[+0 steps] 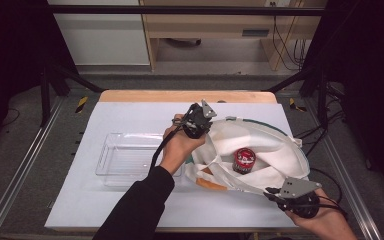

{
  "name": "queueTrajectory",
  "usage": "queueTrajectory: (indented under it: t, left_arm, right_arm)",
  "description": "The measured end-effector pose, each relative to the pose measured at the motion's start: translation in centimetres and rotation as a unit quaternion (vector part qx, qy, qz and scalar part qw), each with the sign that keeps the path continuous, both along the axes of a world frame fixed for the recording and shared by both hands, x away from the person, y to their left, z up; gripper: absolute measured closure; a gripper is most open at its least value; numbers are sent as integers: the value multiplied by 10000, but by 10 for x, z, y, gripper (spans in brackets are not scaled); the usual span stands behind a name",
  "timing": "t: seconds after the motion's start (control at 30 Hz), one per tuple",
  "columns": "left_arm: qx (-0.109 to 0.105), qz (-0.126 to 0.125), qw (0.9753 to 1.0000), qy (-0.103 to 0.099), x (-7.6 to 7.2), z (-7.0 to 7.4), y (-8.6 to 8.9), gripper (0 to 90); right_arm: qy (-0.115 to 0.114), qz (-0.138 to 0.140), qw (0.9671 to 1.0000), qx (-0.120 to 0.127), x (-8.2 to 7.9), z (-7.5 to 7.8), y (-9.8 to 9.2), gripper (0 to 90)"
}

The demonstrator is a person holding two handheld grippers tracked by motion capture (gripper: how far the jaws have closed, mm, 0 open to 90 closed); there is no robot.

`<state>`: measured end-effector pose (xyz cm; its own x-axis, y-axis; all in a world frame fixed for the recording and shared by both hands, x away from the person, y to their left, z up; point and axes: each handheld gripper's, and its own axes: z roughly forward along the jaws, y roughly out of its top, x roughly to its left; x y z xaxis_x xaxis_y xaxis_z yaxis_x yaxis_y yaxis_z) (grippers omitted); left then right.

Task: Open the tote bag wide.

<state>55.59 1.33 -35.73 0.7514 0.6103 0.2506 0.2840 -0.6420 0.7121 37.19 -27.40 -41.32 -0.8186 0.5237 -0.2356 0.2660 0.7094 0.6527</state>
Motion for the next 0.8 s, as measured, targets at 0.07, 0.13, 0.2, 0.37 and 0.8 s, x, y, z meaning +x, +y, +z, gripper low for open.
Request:
queueTrajectory:
  t: [0.07, 0.13, 0.2, 0.37, 0.8]
  left_arm:
    - [68, 15, 9999, 94, 2, -9, 0, 844]
    - [111, 22, 9998, 148, 3, -13, 1, 844]
    - [114, 26, 9998, 170, 4, -14, 1, 844]
    - [116, 61, 9997, 214, 4, -18, 3, 845]
    - [56, 112, 9998, 165, 4, -17, 11, 848]
  right_arm:
    - [106, -24, 9999, -9, 2, -11, 2, 818]
    - [123, -35, 9999, 5, 3, -14, 2, 818]
    - [128, -37, 9999, 1, 4, -16, 3, 817]
    - [133, -81, 9999, -7, 4, -18, 3, 817]
    - [83, -76, 9999, 79, 0, -21, 0, 817]
